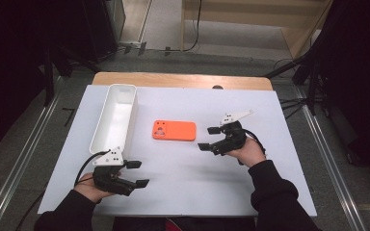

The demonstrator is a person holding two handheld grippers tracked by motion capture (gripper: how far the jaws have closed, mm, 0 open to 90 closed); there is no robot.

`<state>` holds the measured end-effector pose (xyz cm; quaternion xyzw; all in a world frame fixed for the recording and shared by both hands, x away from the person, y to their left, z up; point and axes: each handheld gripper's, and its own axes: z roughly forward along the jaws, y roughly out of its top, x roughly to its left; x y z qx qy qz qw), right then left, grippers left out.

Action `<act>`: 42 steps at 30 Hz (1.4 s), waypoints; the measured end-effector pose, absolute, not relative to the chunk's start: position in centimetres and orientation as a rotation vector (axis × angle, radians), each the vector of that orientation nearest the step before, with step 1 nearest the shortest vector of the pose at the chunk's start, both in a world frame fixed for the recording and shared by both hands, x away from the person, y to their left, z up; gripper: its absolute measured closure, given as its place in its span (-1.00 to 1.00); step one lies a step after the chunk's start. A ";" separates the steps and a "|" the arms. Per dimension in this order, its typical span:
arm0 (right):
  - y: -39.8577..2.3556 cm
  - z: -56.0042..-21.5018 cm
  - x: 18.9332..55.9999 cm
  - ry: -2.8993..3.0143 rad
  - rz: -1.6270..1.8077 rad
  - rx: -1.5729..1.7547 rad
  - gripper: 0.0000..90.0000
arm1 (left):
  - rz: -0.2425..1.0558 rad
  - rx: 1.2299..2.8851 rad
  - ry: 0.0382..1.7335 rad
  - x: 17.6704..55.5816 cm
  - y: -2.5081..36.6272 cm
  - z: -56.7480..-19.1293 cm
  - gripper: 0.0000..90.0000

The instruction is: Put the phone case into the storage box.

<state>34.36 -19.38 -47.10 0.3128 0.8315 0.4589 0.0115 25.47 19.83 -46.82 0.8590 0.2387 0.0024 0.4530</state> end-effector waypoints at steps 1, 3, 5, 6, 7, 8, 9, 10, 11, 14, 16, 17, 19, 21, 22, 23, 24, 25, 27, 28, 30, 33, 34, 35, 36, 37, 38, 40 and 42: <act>-19.3 -47.0 34.5 2.595 1.434 0.966 -0.69 | 0.006 2.121 0.590 25.5 19.9 -46.8 -0.39; -19.1 -46.9 34.9 2.612 1.427 0.946 -0.69 | 0.009 2.120 0.590 25.5 19.8 -46.8 -0.39; -19.0 -46.8 35.3 2.620 1.429 0.917 -0.69 | 0.005 2.116 0.585 25.4 19.8 -46.8 -0.39; -19.0 -46.8 35.5 2.627 1.431 0.912 -0.69 | 0.004 2.116 0.582 25.4 19.7 -46.8 -0.39; -18.9 -46.9 35.7 2.632 1.436 0.900 -0.69 | 0.003 2.117 0.582 25.4 19.7 -46.8 -0.39; -18.9 -46.9 35.9 2.637 1.435 0.895 -0.69 | 0.004 2.116 0.583 25.4 19.7 -46.8 -0.39; -18.8 -46.9 36.1 2.639 1.432 0.898 -0.69 | 0.003 2.118 0.583 25.4 19.8 -46.8 -0.39; -18.7 -47.0 36.4 2.642 1.433 0.901 -0.69 | 0.004 2.118 0.587 25.5 19.8 -46.8 -0.39; -18.7 -47.0 36.6 2.647 1.431 0.901 -0.69 | 0.003 2.118 0.585 25.5 19.9 -46.8 -0.39; -18.4 -47.0 37.1 2.670 1.424 0.863 -0.69 | 0.002 2.118 0.585 25.5 19.8 -46.8 -0.39; -18.3 -46.9 37.4 2.678 1.416 0.844 -0.69 | 0.002 2.119 0.584 25.5 19.8 -46.8 -0.39; -18.1 -46.7 37.7 2.686 1.420 0.818 -0.69 | 0.001 2.119 0.583 25.5 19.8 -46.8 -0.39; -18.0 -46.6 38.1 2.690 1.433 0.793 -0.69 | 0.000 2.116 0.584 25.5 19.8 -46.8 -0.39; -17.9 -46.6 38.2 2.690 1.438 0.797 -0.69 | -0.001 2.115 0.585 25.5 19.8 -46.8 -0.39; -17.9 -46.5 38.4 2.691 1.442 0.789 -0.69 | -0.001 2.115 0.584 25.5 19.8 -46.8 -0.39; -17.8 -46.4 38.6 2.694 1.442 0.785 -0.69 | -0.001 2.115 0.582 25.5 19.8 -46.8 -0.39; -17.7 -46.4 38.8 2.696 1.443 0.782 -0.69 | 0.000 2.116 0.581 25.5 19.8 -46.8 -0.39; -17.6 -46.3 38.9 2.697 1.444 0.774 -0.69 | 0.000 2.116 0.580 25.5 19.8 -46.8 -0.39; -17.4 -46.1 39.4 2.704 1.453 0.761 -0.69 | -0.001 2.117 0.580 25.5 19.8 -46.8 -0.39; -17.4 -46.1 39.4 2.704 1.453 0.761 -0.69 | -0.002 2.117 0.580 25.5 19.8 -46.8 -0.39; -17.2 -46.0 39.7 2.712 1.450 0.744 -0.69 | -0.002 2.116 0.580 25.5 19.8 -46.8 -0.39; -17.0 -45.8 40.1 2.715 1.464 0.742 -0.70 | -0.002 2.116 0.579 25.5 19.8 -46.8 -0.39; -16.9 -45.7 40.3 2.718 1.468 0.744 -0.70 | -0.003 2.115 0.579 25.5 19.8 -46.8 -0.39; -16.9 -45.6 40.4 2.714 1.471 0.738 -0.70 | -0.004 2.115 0.578 25.5 19.8 -46.8 -0.39; -16.8 -45.5 40.6 2.717 1.469 0.732 -0.70 | -0.004 2.115 0.578 25.5 19.8 -46.8 -0.39; -16.7 -45.5 40.7 2.721 1.466 0.729 -0.70 | -0.005 2.116 0.578 25.5 19.8 -46.8 -0.39; -16.6 -45.4 40.8 2.724 1.465 0.730 -0.70 | -0.004 2.115 0.577 25.5 19.8 -46.8 -0.39; -16.3 -45.3 41.1 2.731 1.477 0.720 -0.70 | -0.003 2.115 0.577 25.5 19.8 -46.8 -0.39; -16.2 -45.2 41.2 2.727 1.484 0.713 -0.70 | -0.003 2.115 0.579 25.5 19.8 -46.8 -0.39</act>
